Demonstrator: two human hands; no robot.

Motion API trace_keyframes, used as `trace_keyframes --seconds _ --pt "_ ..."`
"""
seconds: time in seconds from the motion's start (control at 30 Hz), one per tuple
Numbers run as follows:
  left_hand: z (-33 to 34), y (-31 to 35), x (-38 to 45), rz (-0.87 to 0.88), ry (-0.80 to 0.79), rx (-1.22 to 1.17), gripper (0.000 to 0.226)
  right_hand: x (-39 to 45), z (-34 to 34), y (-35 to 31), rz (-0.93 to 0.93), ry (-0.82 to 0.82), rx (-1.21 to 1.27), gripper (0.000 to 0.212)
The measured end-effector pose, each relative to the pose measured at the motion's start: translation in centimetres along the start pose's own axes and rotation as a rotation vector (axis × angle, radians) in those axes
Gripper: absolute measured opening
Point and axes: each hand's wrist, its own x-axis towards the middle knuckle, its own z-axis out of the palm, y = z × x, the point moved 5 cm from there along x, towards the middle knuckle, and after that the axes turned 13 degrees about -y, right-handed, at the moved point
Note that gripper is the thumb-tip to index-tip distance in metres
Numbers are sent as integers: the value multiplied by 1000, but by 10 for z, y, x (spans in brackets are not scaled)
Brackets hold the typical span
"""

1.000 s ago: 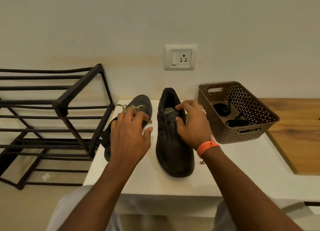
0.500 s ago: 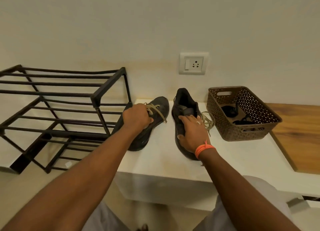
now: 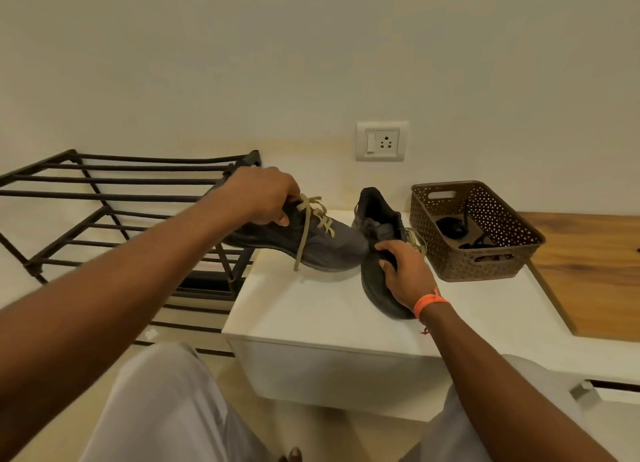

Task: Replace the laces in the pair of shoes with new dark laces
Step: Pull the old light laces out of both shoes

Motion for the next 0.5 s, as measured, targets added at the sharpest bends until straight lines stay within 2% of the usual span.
trace_keyframes --seconds 0.1,0.2,0.27,0.33,0.4,0.5 --pt "-13 1 -4 121 -116 -49 37 -6 -8 -13 -79 98 6 16" --pt "-5 1 4 206 -163 -140 18 -16 -11 -33 -161 130 80 16" --pt "15 8 18 262 -154 -231 18 -26 -1 -45 -151 36 225 32" --pt "46 20 35 315 -151 -283 10 -36 16 -52 -93 -147 371 51" --pt "80 27 49 316 -143 -318 16 -41 36 -48 -60 -275 397 60" --pt "112 22 55 277 -10 -724 31 -39 46 -35 -42 -253 274 60"
